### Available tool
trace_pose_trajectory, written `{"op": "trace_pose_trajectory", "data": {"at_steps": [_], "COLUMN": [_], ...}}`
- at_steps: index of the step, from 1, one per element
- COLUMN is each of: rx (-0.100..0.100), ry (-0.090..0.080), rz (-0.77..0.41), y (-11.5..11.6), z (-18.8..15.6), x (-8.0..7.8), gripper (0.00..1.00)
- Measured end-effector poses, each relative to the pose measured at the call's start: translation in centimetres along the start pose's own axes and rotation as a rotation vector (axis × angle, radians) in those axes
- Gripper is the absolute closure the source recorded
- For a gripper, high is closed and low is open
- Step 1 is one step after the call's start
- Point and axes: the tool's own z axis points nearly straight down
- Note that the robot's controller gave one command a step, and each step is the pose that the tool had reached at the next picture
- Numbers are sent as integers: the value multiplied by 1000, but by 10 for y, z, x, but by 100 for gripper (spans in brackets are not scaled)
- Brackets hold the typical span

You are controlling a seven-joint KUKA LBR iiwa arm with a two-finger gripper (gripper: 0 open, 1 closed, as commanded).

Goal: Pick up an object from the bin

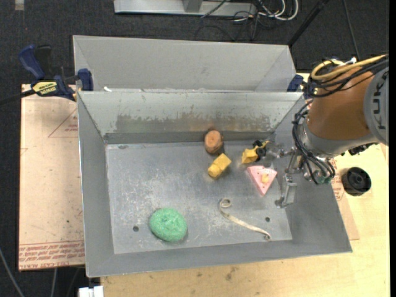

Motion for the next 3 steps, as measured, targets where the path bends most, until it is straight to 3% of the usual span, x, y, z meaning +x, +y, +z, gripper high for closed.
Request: {"op": "trace_pose_trajectory", "data": {"at_steps": [1, 2, 3], "rx": [1, 3, 3], "ry": [-7, -20, -26], "rz": [-2, 17, 110], "y": [0, 22, -23], "z": [-4, 36, 63], "x": [-2, -57, 18], "gripper": [0, 0, 100]}}
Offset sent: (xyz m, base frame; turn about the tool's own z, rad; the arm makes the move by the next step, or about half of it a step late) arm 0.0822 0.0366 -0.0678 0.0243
